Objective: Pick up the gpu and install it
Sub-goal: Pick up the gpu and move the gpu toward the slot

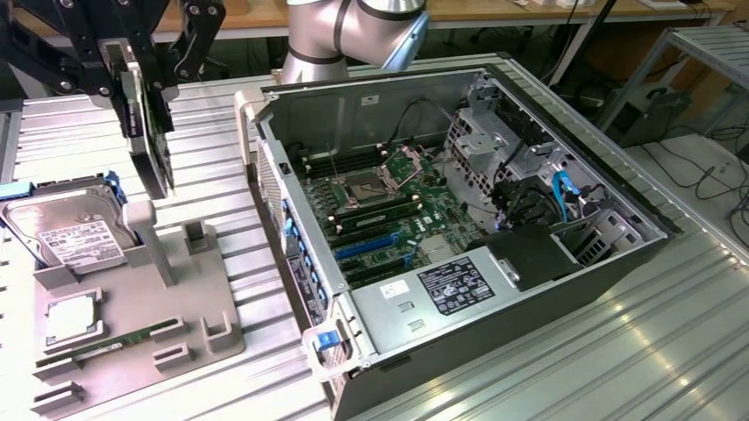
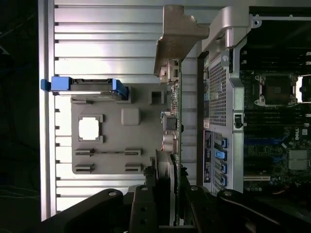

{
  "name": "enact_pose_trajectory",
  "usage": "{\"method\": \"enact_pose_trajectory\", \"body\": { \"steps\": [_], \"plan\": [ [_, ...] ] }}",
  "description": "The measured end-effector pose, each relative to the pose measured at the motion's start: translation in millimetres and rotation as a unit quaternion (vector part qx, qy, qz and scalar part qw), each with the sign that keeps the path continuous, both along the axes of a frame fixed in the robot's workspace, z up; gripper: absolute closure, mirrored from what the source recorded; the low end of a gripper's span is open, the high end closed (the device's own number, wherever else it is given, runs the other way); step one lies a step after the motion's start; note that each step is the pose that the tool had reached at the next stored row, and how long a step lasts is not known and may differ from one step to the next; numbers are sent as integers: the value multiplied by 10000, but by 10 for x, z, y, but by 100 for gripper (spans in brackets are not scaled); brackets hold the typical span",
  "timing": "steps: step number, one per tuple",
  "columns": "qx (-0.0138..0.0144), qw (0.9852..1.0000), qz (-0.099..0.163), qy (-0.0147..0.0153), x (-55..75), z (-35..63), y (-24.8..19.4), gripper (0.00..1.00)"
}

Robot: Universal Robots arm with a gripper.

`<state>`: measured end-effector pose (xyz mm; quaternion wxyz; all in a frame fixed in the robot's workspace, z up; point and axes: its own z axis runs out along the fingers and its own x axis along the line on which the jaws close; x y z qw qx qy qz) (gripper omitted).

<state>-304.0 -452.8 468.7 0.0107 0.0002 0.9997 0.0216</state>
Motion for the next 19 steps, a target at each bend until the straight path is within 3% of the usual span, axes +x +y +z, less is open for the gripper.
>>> {"method": "enact_pose_trajectory", "body": {
  "steps": [3,9,12,19],
  "plan": [
    [-45,10000,0,-1,1,50,0,73],
    [-85,10000,0,-1,2,172,0,73],
    [-98,10000,0,-1,2,227,0,73],
    [-99,10000,0,-1,2,231,0,73]
  ]
}}
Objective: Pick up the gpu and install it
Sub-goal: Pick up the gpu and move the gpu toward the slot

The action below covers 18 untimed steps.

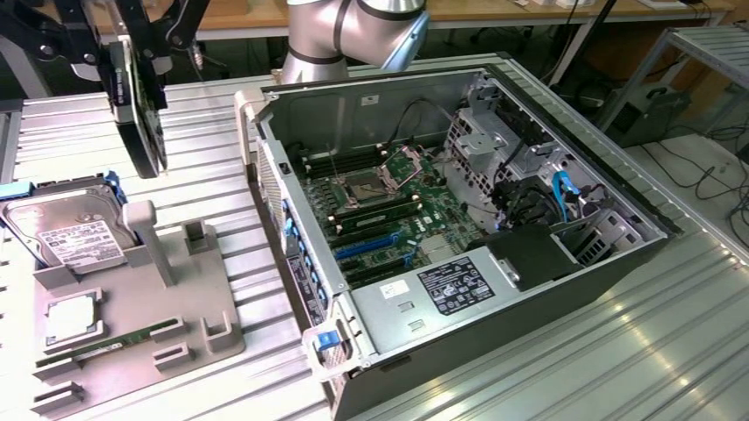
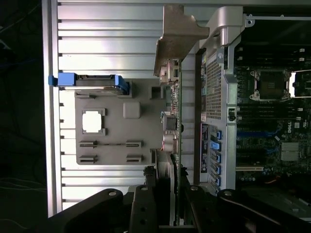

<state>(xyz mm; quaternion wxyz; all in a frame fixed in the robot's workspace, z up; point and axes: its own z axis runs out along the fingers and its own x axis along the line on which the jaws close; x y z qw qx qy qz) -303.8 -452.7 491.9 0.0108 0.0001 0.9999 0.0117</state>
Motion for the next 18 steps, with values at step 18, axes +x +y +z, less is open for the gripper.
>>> {"method": "enact_pose_trajectory", "body": {
  "steps": [18],
  "plan": [
    [0,10000,0,0,265,0,0,73]
  ]
}}
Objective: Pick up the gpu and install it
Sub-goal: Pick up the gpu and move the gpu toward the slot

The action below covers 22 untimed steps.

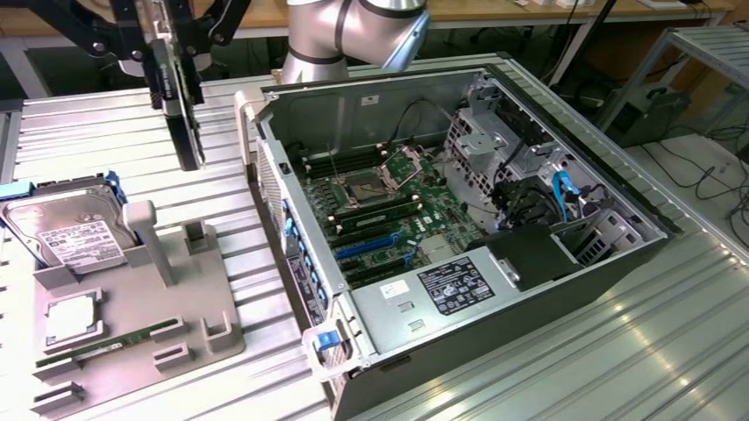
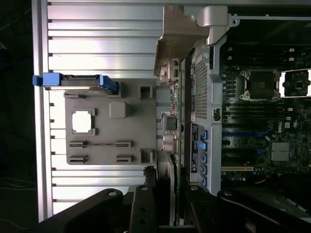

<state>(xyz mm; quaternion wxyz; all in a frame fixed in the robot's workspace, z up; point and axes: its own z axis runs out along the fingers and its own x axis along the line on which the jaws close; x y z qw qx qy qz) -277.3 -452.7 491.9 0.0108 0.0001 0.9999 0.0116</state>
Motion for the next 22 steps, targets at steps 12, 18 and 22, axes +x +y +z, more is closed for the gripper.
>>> {"method": "enact_pose_trajectory", "body": {
  "steps": [12,18,22],
  "plan": [
    [0,10000,0,0,244,0,0,73],
    [0,10000,0,0,364,0,0,73],
    [0,10000,0,0,449,0,0,73]
  ]
}}
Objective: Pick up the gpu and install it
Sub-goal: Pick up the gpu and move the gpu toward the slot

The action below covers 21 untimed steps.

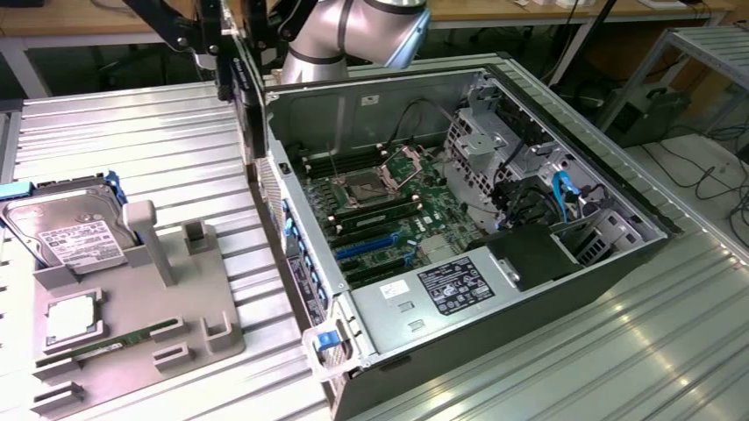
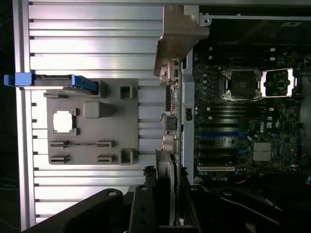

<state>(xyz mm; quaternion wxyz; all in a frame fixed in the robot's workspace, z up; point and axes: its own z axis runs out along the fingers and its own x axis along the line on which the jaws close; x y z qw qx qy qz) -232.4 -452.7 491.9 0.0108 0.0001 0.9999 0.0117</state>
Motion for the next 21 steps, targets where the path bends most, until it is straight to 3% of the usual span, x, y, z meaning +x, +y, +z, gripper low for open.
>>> {"method": "enact_pose_trajectory", "body": {
  "steps": [21],
  "plan": [
    [0,10000,0,0,493,0,0,73]
  ]
}}
